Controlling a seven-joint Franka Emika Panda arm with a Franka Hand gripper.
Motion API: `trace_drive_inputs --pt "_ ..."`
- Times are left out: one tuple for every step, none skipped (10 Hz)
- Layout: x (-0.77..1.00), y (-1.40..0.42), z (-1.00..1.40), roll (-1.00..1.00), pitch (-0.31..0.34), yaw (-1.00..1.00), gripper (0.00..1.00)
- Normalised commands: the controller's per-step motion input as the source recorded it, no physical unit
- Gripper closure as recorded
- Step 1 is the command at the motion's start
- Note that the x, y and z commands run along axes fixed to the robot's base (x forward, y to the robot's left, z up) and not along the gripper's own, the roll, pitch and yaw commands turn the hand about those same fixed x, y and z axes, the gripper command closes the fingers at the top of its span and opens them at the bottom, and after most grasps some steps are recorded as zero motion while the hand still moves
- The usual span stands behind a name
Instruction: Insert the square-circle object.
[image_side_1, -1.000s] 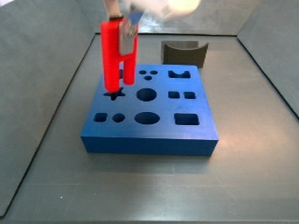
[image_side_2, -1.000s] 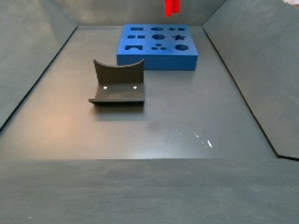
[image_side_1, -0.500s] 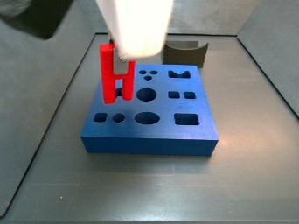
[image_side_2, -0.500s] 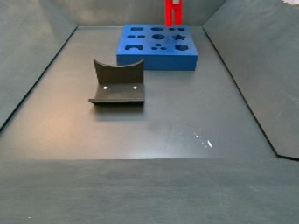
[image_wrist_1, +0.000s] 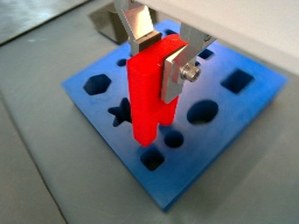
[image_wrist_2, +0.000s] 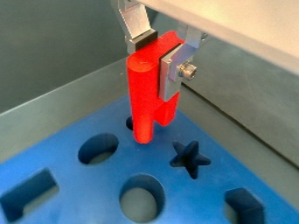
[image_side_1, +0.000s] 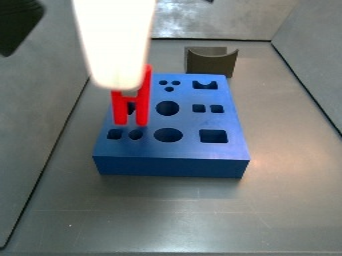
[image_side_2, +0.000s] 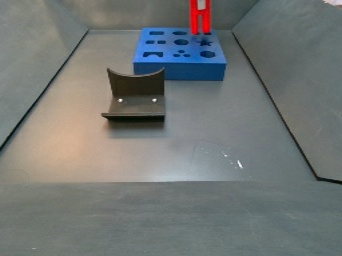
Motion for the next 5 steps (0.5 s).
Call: trace_drive_inputs --pt "-0.38 -0.30 -0.14 -0.14 -0.164 -0.55 1.00" --pt "-0.04 -0.15 -0.13 -0.08 -0.071 -0.18 1.00" --pt "-0.02 -0.01 -0.10 -0.07 -0.059 -0.06 1.00" --pt "0.00 0.00 0.00 0.00 -0.017 0.00 1.00" --pt "0.01 0.00 -0.04 0.00 0.000 0.00 1.00"
